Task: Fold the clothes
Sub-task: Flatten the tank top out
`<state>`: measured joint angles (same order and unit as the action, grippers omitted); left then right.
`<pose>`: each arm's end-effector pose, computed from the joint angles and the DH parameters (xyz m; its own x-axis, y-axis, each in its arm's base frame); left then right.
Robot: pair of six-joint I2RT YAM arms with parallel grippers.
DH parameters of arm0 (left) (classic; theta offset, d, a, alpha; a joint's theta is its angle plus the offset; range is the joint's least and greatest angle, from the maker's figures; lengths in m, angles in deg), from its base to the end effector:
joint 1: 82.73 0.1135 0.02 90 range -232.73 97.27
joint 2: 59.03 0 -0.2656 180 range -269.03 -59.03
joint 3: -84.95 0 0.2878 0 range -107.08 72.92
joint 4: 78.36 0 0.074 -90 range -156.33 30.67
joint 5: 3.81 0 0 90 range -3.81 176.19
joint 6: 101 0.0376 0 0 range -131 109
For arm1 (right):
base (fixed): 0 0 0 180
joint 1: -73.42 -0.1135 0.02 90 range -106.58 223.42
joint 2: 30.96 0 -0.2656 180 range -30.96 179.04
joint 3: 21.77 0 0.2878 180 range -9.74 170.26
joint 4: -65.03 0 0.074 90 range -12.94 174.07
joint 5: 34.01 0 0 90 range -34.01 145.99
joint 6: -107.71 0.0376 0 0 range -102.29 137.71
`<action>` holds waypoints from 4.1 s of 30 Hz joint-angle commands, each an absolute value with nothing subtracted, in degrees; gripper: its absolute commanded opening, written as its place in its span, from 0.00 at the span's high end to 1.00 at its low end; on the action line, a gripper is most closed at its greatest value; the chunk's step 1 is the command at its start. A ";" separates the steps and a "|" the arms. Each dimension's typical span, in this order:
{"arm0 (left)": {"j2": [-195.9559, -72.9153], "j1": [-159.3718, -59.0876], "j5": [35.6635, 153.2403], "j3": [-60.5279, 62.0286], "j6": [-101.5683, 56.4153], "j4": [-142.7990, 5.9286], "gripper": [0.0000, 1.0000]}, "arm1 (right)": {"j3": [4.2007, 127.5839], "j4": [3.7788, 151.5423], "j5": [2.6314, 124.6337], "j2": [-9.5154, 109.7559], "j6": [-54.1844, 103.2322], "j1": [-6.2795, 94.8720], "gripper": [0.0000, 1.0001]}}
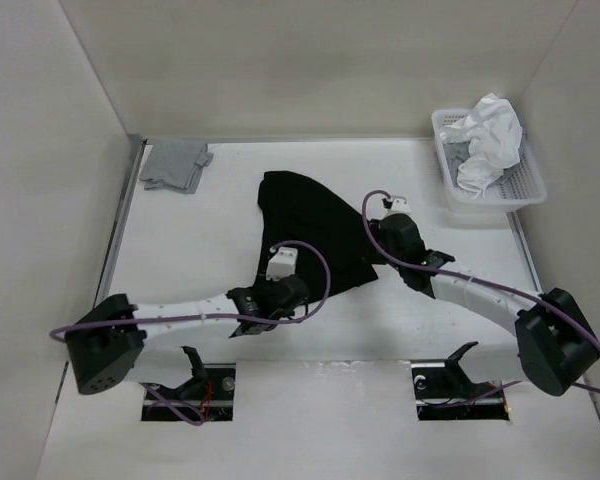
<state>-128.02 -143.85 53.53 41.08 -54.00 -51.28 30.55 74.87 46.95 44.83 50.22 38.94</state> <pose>0.1386 -0.2092 0.1558 -0.6729 0.0312 -0.7391 0.1620 0.9811 -0.1061 0.2603 0.1716 0.1953 -0.6241 0.2153 -0.7511 -0.1369 0.9163 0.3764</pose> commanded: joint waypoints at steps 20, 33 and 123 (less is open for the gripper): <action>-136.90 -141.75 47.78 38.90 -50.64 -55.87 0.73 | 25.41 67.84 50.81 39.35 52.16 41.56 0.75; -140.24 -140.96 48.13 39.26 -51.07 -55.08 0.77 | 25.15 67.75 50.81 38.74 52.34 41.65 0.73; -100.15 -107.74 66.68 -0.47 -49.06 -70.99 1.00 | 90.53 93.94 14.14 22.20 25.89 12.63 1.00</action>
